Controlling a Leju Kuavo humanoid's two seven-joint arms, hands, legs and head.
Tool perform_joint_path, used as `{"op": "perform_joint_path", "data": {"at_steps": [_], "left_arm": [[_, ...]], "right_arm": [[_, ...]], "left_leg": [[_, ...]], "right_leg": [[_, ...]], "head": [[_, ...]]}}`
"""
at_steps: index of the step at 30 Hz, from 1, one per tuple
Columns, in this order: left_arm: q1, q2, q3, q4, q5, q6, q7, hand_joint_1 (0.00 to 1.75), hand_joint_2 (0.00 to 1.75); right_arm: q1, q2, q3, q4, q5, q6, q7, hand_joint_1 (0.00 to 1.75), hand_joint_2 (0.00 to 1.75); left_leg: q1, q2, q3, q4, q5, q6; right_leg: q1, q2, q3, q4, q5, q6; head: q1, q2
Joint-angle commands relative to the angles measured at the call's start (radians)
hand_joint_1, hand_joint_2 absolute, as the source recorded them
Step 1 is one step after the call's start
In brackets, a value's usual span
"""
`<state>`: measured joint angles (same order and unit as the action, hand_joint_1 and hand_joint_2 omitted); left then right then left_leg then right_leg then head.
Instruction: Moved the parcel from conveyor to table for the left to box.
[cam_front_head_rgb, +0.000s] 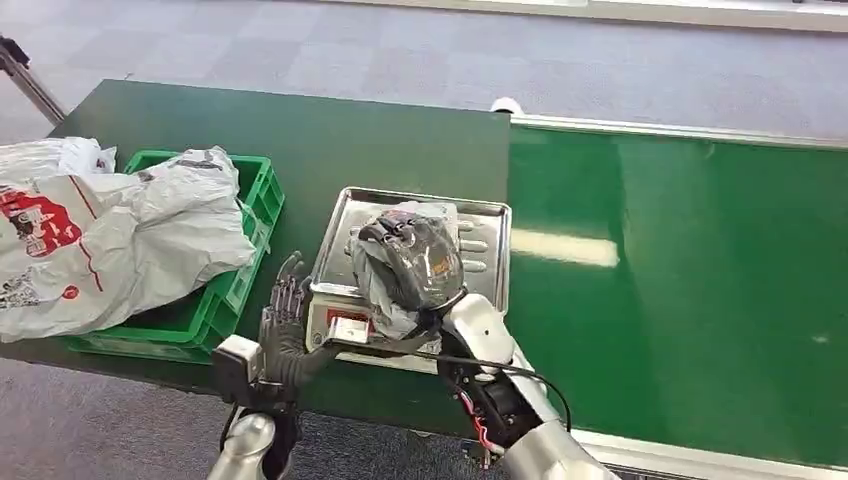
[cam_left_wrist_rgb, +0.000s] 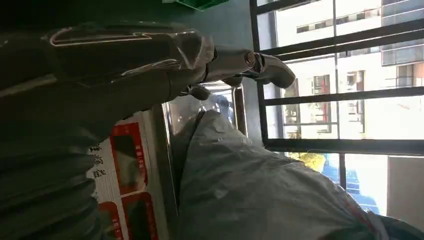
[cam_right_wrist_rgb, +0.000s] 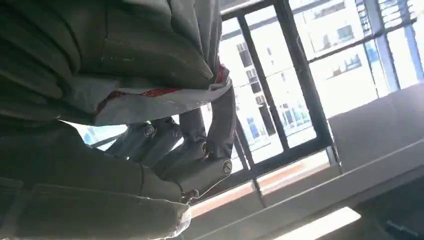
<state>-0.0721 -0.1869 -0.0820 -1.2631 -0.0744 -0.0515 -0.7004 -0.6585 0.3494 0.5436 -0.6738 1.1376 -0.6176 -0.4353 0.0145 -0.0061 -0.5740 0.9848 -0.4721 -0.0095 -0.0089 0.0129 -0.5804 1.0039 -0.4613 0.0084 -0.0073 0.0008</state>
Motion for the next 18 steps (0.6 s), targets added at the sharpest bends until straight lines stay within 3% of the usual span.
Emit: {"op": "perform_joint_path", "data": {"at_steps": [1,18], "left_arm": [[0.006,0.023,-0.002,0.010,0.002,-0.003,0.002,0.00,1.75],[0.006,0.023,-0.002,0.010,0.002,-0.003,0.002,0.00,1.75]], "right_arm": [[-0.087,0.000,0.074,0.194,-0.002,0.001,0.004,1.75,1.75],[-0.087,0.000,0.074,0.194,-0.002,0.001,0.004,1.75,1.75]], "left_leg": [[0.000,0.001,0.001,0.000,0.000,0.000],[0.000,0.001,0.003,-0.001,0.000,0.001]], "right_leg": [[0.000,0.000,0.001,0.000,0.000,0.000],[0.000,0.000,0.002,-0.001,0.000,0.000]], "head": [[0.000,0.000],[0.000,0.000]]}}
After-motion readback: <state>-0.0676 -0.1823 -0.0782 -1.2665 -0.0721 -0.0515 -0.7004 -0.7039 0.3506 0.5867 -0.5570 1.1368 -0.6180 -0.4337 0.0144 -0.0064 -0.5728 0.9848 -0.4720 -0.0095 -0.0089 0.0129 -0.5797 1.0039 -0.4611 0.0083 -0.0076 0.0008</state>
